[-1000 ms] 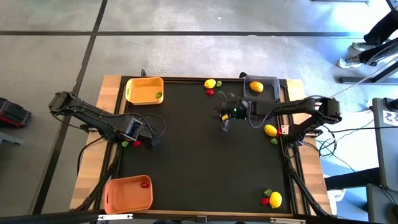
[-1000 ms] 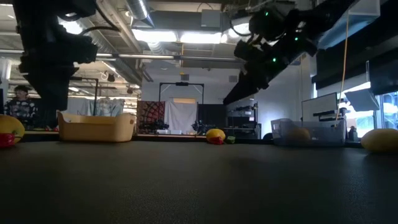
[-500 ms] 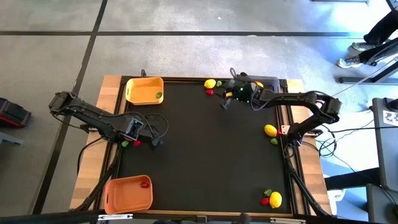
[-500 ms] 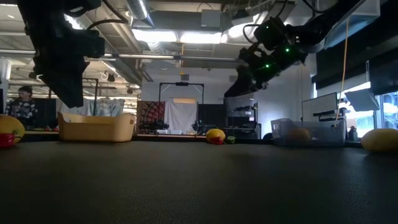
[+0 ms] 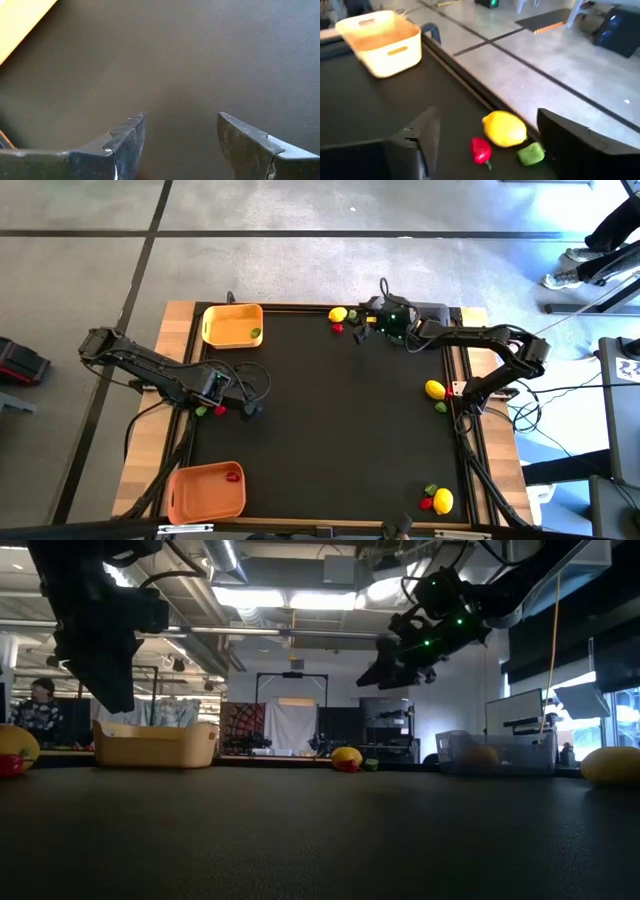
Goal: Sort produce into baskets
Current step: Put the yellow lemon into the black bin
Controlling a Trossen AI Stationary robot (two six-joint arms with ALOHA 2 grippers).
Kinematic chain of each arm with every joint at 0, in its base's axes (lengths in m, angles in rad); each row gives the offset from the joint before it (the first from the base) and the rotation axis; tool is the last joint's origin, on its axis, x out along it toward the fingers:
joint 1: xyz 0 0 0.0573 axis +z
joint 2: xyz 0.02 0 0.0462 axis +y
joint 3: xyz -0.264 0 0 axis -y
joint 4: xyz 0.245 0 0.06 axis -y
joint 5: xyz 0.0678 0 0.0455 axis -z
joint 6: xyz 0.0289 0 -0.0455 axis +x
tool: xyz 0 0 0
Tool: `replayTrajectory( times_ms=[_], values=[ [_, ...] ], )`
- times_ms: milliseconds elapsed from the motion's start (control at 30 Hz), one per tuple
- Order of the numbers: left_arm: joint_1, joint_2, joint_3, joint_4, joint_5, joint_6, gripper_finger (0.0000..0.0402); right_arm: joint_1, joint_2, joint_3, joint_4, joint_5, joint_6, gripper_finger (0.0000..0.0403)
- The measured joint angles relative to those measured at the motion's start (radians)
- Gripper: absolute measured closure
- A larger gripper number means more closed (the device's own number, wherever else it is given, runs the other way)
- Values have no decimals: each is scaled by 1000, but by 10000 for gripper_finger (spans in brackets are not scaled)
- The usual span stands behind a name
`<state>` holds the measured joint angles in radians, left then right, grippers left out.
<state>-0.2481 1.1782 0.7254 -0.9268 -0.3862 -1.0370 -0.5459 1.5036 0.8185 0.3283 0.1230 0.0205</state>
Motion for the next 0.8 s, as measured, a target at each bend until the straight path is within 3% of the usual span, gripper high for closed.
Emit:
replayTrajectory(
  times_ms=[267,800],
  values=[
    [0,0,0,1,-5,5,163,-61,33,78,-67,-33,59,96],
    [0,0,0,9,-16,27,163,-78,362,508,-428,-45,50,95]
  ],
)
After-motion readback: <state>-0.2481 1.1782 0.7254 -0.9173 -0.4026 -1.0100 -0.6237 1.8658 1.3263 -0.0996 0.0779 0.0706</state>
